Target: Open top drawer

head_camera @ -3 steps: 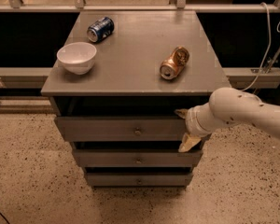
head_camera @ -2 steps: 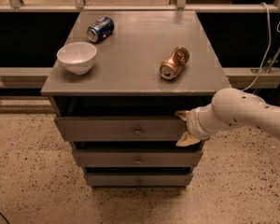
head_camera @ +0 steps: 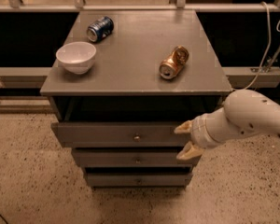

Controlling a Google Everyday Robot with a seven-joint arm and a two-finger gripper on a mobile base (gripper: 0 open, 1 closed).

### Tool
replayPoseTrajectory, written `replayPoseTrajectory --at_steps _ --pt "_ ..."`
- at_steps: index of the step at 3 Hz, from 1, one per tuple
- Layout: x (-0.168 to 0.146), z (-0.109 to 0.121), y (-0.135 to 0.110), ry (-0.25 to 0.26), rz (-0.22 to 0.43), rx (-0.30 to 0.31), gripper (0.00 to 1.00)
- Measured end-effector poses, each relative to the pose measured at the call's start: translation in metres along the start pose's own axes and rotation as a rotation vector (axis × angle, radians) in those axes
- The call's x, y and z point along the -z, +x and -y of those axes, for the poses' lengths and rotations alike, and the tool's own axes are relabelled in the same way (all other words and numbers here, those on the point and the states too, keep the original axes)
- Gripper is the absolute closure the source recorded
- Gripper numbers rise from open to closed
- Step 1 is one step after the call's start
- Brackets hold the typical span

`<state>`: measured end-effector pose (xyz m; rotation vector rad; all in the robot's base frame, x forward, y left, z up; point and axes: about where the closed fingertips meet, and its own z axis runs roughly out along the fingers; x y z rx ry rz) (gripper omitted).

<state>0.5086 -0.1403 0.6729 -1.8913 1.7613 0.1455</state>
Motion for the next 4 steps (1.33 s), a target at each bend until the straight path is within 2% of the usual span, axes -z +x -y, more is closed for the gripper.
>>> replayPoseTrajectory --at_steps 1,2,3,4 --pt "0.022 -0.024 -0.015 -0.039 0.049 -0.022 0.37" --pt "0.039 -0.032 -0.032 -0.049 0.068 -0.014 0.18" --pt "0.029 -0.021 -0.038 -0.037 0.065 0.012 0.00" --pt "0.003 -0.003 -0.029 -0.009 0.035 0.026 0.00"
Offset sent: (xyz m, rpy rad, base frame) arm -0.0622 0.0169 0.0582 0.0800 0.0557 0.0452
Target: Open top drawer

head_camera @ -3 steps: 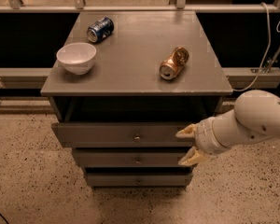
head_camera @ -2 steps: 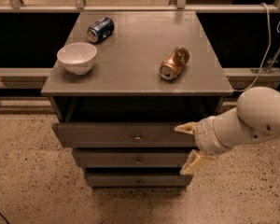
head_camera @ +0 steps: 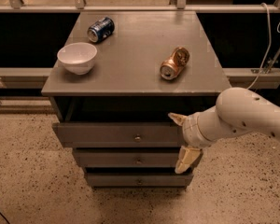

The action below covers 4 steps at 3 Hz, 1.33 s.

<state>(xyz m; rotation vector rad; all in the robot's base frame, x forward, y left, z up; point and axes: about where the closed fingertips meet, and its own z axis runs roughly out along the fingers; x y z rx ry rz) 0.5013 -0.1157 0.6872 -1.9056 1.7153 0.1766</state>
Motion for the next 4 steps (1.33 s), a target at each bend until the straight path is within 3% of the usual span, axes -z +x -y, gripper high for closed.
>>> replayPoseTrajectory --at_steps 1,2,3,4 --pt "-0.028 0.017 0.016 0.032 -0.027 -0.002 0.00" --pt "-0.042 0.027 0.024 0.055 -0.052 -0.009 0.16" --pt "-0.041 0.031 0.023 0.068 -0.065 -0.006 0.41" --pt "-0.033 0.030 0.017 0.073 -0.067 0.013 0.38"
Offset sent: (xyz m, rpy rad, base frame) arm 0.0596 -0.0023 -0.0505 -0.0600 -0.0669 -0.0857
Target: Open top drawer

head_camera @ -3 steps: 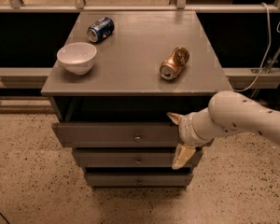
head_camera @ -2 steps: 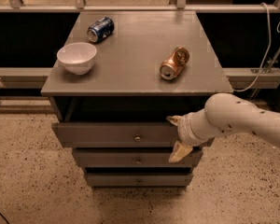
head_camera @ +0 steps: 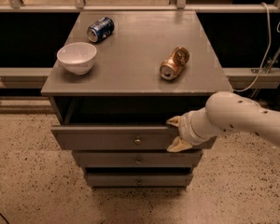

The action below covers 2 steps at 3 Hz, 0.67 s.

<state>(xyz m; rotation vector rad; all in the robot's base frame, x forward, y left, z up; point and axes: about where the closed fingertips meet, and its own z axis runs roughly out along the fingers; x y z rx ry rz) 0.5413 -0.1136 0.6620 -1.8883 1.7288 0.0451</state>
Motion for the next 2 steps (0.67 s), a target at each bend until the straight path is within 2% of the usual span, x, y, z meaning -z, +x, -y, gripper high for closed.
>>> replayPoseTrajectory --at_steps 1,2 --pt "0.014 -0.024 -0.009 -0.040 0.022 0.006 0.36" --pt "0.029 -0.058 -0.019 -0.112 0.071 -0.014 0.36"
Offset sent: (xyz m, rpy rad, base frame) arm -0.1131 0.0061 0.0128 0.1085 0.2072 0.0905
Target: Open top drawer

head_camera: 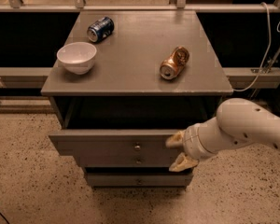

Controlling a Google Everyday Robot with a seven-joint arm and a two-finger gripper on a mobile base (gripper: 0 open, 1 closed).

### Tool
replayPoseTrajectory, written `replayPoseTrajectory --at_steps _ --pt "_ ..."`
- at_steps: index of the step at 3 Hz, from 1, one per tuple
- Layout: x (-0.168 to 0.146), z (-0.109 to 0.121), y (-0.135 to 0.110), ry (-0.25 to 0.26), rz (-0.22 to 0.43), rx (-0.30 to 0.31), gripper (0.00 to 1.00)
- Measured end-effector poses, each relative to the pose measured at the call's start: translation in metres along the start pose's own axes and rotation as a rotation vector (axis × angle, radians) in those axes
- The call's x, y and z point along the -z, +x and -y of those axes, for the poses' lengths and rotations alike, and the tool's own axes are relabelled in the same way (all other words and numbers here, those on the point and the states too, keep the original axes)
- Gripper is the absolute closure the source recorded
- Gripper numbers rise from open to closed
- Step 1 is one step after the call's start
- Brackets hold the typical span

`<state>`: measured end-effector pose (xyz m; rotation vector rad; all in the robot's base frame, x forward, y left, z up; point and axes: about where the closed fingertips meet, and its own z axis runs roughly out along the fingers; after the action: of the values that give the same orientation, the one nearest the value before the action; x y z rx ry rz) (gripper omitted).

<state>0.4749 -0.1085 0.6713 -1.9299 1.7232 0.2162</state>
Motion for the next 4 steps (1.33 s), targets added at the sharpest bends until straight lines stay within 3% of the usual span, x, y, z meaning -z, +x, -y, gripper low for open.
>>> replayPoseTrajectory --at_steps 1,2,3,4 --pt "0.012 -0.023 -0.007 -0.043 0.030 -0.023 0.34" --pt "0.028 -0.023 -0.010 -0.033 0.030 -0.027 0.20" --pt "0.026 -0.005 -0.007 -0.005 0.015 -0.013 0.00" --pt "0.004 0.026 0.015 0.020 -0.033 -0.024 0.00"
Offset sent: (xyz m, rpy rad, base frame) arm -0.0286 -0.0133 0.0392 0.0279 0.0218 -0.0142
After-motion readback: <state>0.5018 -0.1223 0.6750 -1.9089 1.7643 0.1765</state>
